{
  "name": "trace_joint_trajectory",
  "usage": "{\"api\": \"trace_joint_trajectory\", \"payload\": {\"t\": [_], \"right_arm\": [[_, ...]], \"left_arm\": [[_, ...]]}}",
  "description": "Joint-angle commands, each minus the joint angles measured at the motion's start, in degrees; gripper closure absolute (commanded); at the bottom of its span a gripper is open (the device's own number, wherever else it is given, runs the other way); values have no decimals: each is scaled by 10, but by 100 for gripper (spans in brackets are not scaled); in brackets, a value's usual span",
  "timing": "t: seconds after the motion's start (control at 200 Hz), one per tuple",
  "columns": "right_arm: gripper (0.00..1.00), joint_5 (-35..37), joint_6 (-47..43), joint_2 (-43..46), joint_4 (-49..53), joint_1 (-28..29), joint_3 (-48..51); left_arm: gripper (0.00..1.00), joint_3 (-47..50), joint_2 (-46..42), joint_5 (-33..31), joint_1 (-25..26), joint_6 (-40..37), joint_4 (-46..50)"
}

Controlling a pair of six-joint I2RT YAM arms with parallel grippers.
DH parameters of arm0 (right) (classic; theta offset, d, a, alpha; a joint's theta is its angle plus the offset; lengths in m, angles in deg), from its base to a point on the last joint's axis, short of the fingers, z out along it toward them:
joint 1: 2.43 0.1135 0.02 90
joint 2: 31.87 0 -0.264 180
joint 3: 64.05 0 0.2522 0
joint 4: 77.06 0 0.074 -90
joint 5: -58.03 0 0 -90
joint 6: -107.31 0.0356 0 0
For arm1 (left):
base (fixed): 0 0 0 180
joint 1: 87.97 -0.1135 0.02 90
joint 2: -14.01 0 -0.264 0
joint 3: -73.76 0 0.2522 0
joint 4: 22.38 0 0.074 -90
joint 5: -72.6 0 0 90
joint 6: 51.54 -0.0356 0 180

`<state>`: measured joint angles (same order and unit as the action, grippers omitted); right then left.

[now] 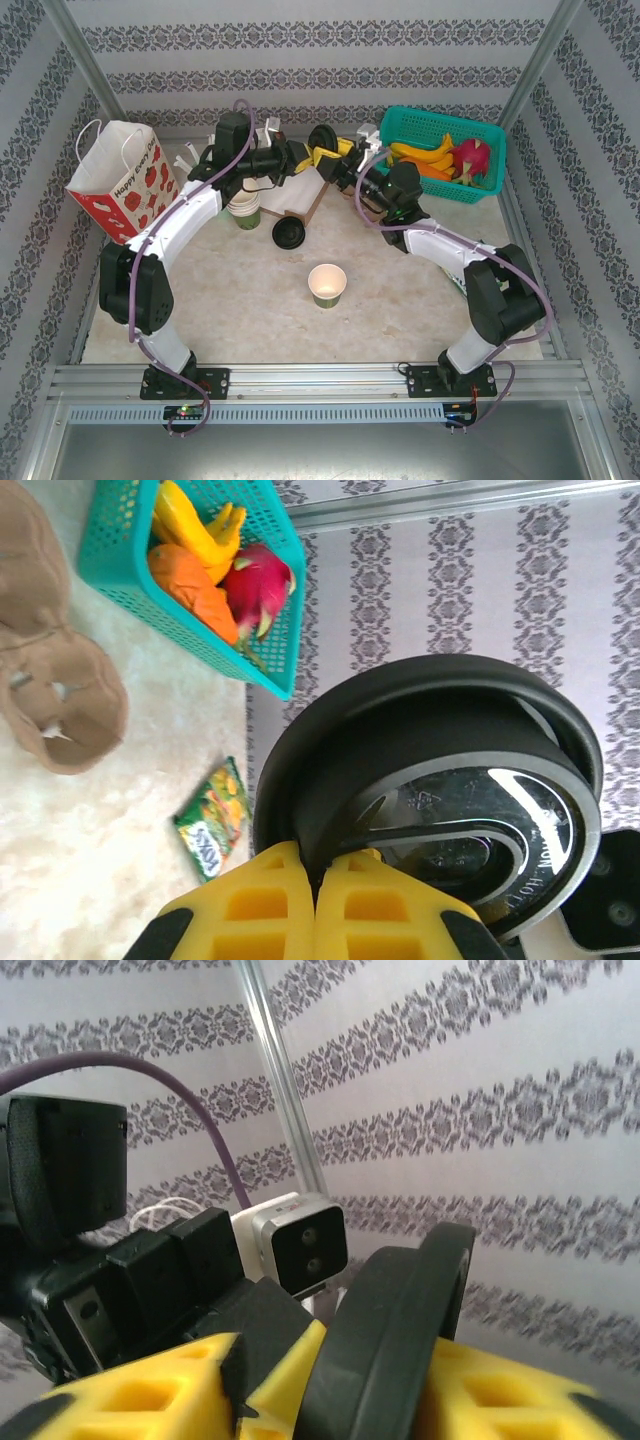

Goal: Pack the takeout coffee

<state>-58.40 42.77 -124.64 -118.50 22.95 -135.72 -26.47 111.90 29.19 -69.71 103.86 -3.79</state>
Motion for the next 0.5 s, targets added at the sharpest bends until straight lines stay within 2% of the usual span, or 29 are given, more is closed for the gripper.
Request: {"api": "trace_joint_trajectory", "payload": {"t": [0.0,0.015,0.04,0.055,0.125,0.205,0.275,0.39,0.495], "right_arm": [[30,-33,80,16,19,-38,18],[23,-37,91,16,20,-45,20],[4,-43,107,17,25,-54,25],[2,-45,114,19,30,-58,28],[2,-38,122,38,83,-76,43],[2,15,111,75,180,-86,61],[2,71,95,112,299,-88,64],[2,149,25,157,554,-85,17],[2,203,-12,204,669,-69,17]], "left_arm": [[100,-45,-2,-51,1,-124,135],[100,-49,-2,-61,0,-137,152],[100,-54,-2,-72,0,-155,176],[100,-57,-3,-79,0,-164,188],[100,-61,-5,-98,2,-195,226],[100,-59,-8,-107,1,-219,258],[100,-61,-10,-120,3,-243,300],[100,-62,-19,-129,13,-299,364],[100,-65,-32,-152,26,-359,424]]}}
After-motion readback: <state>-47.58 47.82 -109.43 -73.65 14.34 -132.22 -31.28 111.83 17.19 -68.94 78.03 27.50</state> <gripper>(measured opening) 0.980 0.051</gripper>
